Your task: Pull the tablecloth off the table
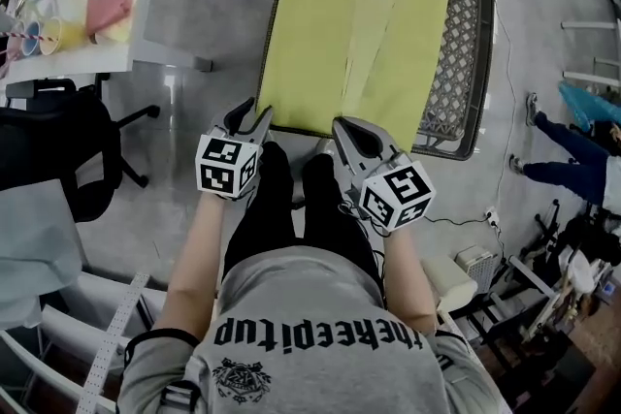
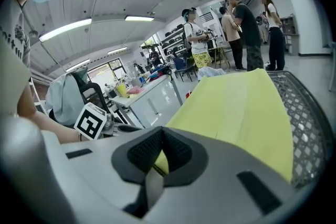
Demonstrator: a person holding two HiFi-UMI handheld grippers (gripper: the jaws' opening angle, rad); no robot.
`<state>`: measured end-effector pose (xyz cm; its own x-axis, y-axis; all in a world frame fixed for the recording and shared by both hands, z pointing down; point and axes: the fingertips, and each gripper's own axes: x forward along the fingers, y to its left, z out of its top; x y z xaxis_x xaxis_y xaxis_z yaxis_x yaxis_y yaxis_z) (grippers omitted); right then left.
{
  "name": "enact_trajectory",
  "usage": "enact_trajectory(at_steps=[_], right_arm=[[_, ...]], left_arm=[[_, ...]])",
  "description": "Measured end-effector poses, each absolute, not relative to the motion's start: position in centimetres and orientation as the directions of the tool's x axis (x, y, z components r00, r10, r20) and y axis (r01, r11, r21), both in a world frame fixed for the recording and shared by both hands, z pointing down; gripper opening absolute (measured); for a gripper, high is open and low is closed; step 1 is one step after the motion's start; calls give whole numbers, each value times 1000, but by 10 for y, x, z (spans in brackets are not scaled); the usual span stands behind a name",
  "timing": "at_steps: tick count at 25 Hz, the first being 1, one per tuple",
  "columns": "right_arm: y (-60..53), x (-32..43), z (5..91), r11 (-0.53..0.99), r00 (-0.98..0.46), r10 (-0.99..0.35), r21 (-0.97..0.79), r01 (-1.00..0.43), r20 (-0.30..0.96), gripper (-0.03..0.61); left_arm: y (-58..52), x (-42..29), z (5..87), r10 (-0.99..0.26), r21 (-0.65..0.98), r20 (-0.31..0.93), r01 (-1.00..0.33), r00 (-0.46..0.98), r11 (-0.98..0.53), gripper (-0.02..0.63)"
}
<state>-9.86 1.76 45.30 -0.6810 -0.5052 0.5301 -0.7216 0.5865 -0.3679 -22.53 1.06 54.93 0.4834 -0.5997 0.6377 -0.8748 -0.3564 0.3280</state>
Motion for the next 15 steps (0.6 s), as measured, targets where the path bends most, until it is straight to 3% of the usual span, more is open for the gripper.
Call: enact_trajectory(at_steps=[15], right_arm=[[24, -94, 456, 525, -614, -562, -334, -783, 555, 11]], left_arm=[[6, -221, 594, -511, 327, 704, -864, 493, -383, 176]])
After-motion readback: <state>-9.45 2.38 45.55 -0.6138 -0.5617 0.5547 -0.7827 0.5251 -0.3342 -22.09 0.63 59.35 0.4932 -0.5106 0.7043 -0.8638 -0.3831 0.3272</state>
